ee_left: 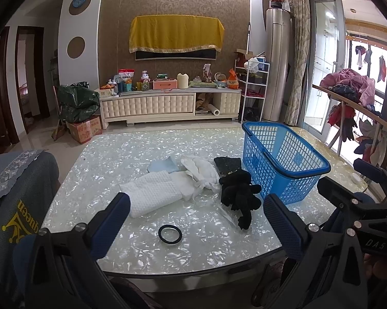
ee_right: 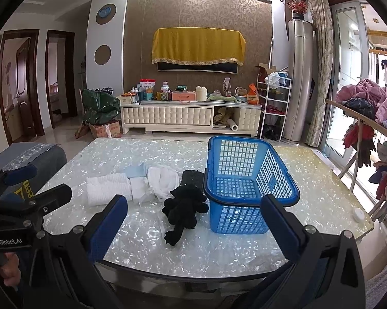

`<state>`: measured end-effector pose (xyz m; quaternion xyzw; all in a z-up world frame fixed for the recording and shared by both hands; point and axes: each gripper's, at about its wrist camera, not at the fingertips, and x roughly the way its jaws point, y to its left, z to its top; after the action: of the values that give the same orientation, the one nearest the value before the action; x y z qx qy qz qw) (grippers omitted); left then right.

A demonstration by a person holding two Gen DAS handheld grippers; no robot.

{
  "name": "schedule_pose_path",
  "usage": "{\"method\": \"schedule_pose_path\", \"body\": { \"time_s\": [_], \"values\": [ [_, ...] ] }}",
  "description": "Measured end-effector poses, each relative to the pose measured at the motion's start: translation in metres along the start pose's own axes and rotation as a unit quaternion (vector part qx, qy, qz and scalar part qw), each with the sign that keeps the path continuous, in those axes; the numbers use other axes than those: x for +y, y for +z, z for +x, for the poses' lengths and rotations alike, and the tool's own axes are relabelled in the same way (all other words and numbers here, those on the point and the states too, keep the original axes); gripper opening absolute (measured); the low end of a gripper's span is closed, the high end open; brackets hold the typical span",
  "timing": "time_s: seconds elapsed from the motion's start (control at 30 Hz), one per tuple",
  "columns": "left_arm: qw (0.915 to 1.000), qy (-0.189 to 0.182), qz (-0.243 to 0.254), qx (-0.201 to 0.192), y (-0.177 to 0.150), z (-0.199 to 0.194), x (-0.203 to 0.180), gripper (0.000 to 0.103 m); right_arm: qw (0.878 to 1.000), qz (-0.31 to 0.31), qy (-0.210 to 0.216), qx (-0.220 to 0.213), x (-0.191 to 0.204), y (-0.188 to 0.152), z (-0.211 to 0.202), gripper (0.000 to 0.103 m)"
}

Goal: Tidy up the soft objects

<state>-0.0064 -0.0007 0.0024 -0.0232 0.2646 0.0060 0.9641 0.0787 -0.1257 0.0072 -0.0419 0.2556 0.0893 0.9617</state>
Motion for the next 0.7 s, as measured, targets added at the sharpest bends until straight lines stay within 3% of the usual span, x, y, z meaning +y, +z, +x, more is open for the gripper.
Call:
{"method": "schedule_pose_path", "body": {
  "time_s": [0.7],
  "values": [
    [1.0,0.001,0.001,0.003,-0.0007,-0.0028,-0.0007,0.103,1.0,0.0,-0.001,-0.001,0.0005,-0.0016,-0.0036,0.103]
  ]
}}
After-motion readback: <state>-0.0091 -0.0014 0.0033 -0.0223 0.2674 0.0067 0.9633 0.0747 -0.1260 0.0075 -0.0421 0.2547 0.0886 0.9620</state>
